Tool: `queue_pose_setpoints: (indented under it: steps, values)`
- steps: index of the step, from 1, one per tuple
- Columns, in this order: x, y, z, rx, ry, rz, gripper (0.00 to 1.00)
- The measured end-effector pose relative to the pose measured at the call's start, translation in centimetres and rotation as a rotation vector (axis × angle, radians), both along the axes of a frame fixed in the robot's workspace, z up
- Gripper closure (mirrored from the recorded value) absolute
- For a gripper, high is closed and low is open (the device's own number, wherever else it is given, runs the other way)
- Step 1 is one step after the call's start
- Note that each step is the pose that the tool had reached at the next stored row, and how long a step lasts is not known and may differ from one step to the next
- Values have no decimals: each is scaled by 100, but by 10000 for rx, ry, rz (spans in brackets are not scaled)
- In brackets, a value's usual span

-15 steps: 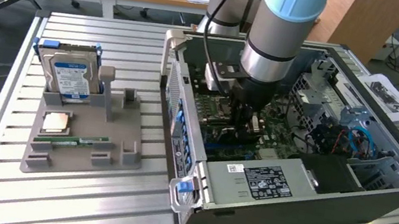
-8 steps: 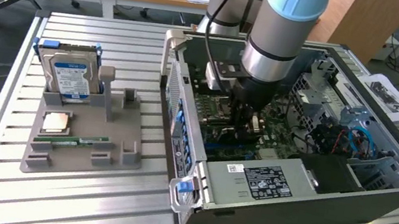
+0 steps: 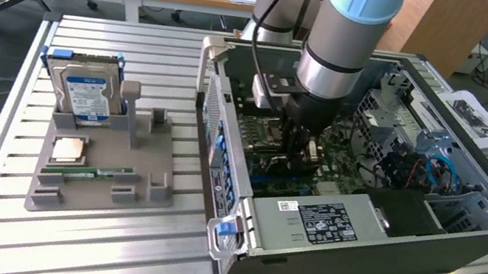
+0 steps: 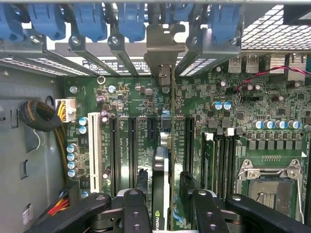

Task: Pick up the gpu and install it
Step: 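Insert the gpu into the slot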

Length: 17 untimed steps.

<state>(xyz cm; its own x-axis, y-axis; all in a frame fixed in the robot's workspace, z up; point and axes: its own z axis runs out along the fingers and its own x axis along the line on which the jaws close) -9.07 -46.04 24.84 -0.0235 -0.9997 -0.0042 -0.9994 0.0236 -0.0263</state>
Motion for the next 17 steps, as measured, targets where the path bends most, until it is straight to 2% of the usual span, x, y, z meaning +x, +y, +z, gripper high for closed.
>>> queue_pose_setpoints:
  steps: [6, 17]
  values:
    - [2, 1, 45, 2, 30, -49, 60]
    - [3, -4, 47, 2, 33, -59, 60]
